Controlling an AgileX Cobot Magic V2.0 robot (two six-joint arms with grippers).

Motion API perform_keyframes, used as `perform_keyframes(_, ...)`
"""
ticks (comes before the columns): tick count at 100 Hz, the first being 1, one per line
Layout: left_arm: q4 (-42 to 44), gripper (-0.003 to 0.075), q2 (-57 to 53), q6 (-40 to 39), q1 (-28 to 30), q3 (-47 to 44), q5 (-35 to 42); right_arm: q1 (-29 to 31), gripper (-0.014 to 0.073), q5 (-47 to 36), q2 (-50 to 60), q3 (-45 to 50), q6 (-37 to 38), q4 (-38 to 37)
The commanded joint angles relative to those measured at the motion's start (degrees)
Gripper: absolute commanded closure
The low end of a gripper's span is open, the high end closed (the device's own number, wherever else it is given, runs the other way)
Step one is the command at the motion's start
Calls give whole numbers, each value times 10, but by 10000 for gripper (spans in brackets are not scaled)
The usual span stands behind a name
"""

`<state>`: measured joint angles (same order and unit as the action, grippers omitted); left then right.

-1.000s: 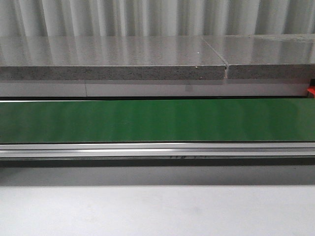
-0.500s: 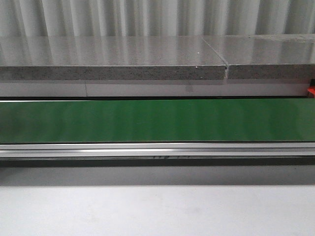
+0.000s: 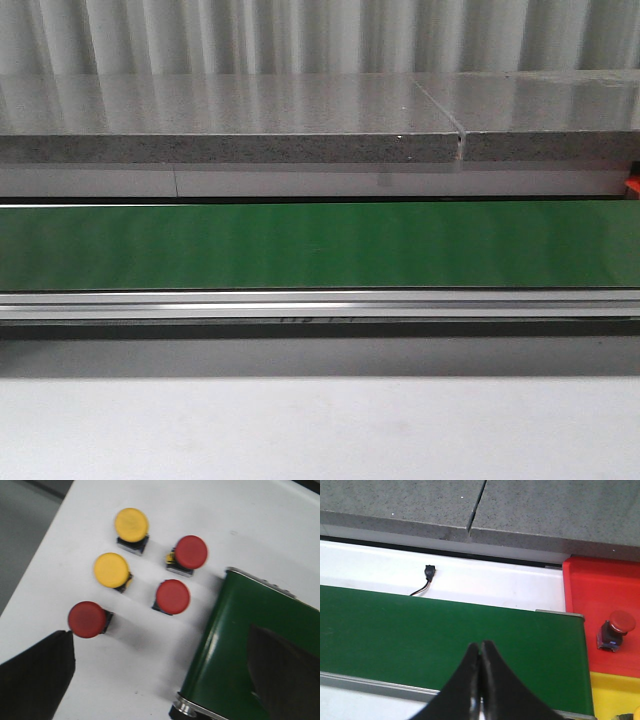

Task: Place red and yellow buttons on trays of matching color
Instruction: 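Lower the yellow button onto the conveyor and open the left gripper, then move the left gripper to a red push button and grasp it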

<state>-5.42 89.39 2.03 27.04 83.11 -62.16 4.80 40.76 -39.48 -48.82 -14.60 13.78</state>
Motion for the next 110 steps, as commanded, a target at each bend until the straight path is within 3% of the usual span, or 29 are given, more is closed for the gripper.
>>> perform_keyframes(1,-7,51,7,-17,22,12,28,0,664,-38,2,-14,-3,5)
perform_keyframes(46,7,51,145,-16,45,12,20,0,664,-38,2,-14,-3,5)
perform_keyframes(98,25,53,214,-20,45,12,40,0,664,-38,2,-14,-3,5)
perform_keyframes(110,25,158,216,-24,45,12,38,0,664,-38,2,-14,-3,5)
